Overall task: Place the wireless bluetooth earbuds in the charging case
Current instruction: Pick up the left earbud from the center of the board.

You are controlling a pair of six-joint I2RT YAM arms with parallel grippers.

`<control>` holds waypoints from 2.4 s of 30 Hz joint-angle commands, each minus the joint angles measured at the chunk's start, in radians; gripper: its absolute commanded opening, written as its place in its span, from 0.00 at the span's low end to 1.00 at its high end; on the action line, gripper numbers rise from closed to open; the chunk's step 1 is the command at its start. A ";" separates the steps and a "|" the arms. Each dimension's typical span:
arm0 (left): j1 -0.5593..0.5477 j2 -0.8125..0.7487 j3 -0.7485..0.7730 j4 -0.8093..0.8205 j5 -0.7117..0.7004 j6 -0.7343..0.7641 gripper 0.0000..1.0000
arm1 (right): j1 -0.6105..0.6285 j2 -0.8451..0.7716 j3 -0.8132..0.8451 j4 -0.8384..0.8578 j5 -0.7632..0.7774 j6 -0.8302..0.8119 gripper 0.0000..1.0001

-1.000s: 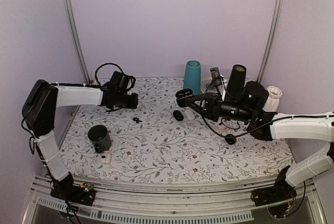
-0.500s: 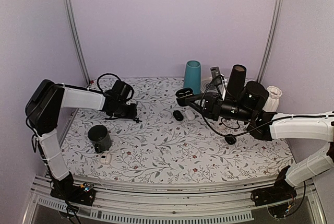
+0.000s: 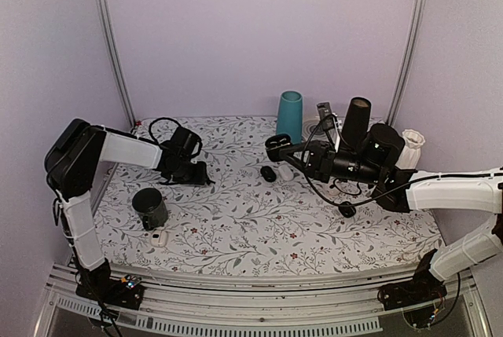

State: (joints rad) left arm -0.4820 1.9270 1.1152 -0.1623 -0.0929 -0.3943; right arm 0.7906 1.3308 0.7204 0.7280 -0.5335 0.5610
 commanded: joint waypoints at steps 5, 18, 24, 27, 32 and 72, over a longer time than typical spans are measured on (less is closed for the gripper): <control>0.022 0.085 0.033 0.042 0.060 0.029 0.45 | -0.005 -0.006 -0.010 0.032 -0.011 0.007 0.03; -0.008 0.021 -0.014 0.045 0.105 -0.017 0.36 | -0.007 0.001 -0.013 0.033 -0.010 0.007 0.03; -0.024 -0.023 -0.047 0.057 0.116 -0.040 0.39 | -0.006 0.011 -0.012 0.038 -0.018 0.010 0.03; -0.032 -0.030 -0.048 0.056 0.105 -0.043 0.39 | -0.006 0.009 -0.015 0.040 -0.018 0.010 0.03; -0.033 -0.029 -0.040 0.046 0.051 -0.030 0.37 | -0.007 0.007 -0.019 0.044 -0.020 0.013 0.03; -0.012 -0.046 0.020 -0.013 0.050 0.070 0.32 | -0.007 -0.012 -0.047 0.042 -0.011 0.015 0.03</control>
State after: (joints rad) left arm -0.4992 1.9064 1.1084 -0.1173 -0.0105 -0.4034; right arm 0.7906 1.3304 0.6735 0.7422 -0.5369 0.5655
